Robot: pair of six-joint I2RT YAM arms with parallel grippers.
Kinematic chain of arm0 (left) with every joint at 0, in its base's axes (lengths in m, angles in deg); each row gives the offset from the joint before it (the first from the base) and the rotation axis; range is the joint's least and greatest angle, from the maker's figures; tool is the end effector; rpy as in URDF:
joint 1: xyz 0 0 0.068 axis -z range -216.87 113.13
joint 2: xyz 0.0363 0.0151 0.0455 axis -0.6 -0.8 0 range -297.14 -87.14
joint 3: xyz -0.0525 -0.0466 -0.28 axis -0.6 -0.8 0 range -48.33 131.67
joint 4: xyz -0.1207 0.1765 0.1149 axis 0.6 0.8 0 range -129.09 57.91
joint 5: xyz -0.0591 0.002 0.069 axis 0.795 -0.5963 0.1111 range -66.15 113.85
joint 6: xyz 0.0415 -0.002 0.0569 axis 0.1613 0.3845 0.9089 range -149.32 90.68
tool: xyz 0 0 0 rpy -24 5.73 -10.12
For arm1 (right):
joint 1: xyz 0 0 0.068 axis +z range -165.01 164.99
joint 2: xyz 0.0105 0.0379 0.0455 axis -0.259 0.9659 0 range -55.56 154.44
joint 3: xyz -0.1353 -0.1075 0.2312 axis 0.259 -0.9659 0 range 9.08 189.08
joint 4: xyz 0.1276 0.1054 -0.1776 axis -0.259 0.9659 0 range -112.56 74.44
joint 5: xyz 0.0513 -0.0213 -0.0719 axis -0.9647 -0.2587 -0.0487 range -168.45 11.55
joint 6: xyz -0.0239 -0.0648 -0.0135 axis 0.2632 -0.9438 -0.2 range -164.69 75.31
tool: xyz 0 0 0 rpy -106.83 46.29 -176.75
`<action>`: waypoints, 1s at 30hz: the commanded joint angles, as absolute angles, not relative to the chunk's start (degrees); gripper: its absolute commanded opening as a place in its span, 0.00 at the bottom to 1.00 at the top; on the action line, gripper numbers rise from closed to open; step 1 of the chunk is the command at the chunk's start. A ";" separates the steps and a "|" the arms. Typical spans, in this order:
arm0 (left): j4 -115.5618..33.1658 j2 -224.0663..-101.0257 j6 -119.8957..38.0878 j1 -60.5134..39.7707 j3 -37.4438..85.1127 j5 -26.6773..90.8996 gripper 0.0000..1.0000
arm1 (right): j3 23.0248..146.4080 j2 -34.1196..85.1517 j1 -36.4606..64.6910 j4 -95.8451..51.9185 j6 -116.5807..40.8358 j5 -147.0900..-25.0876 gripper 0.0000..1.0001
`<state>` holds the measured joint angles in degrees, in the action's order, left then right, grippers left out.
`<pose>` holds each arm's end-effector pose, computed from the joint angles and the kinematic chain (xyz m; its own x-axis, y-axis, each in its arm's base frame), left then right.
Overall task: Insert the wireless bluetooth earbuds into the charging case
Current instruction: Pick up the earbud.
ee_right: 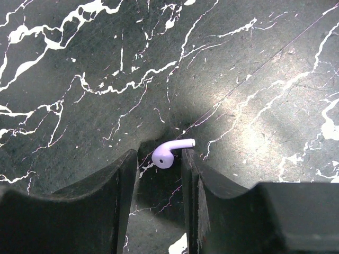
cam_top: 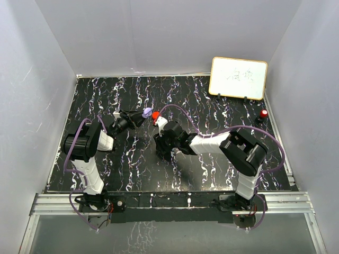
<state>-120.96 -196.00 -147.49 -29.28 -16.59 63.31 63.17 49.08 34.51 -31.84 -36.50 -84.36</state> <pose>0.3296 -0.0809 0.1827 -0.6821 -0.5958 0.4241 -0.2720 -0.3316 -0.9033 0.2413 0.2919 0.1625 -0.5389 -0.4131 -0.7341 -0.7376 0.6523 0.1744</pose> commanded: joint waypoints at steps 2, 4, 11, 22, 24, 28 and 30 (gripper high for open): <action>-137.95 -194.65 -149.98 -29.66 -17.15 64.68 0.00 | 65.13 49.88 35.64 -33.07 -35.75 -83.04 0.37; -138.15 -194.70 -150.08 -29.68 -17.19 64.63 0.00 | 65.24 50.13 35.97 -32.81 -35.85 -82.33 0.36; -138.15 -194.63 -150.09 -29.66 -17.32 64.54 0.00 | 65.28 50.86 36.65 -32.23 -35.59 -79.96 0.33; -138.11 -194.64 -150.00 -29.75 -17.40 64.55 0.00 | 64.59 50.18 36.67 -31.78 -35.38 -76.58 0.24; -138.16 -194.64 -150.00 -29.80 -17.47 64.54 0.00 | 64.43 49.80 36.67 -31.77 -35.37 -76.23 0.20; -137.69 -194.38 -149.76 -29.77 -17.19 64.70 0.00 | 64.41 48.75 36.65 -31.97 -35.37 -75.70 0.12; -137.50 -194.21 -149.65 -29.75 -17.05 64.74 0.00 | 64.15 47.52 36.66 -32.52 -35.24 -76.16 0.11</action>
<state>-120.96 -196.02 -147.49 -29.28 -17.20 63.31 63.95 49.86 36.43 -31.75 -35.32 -77.45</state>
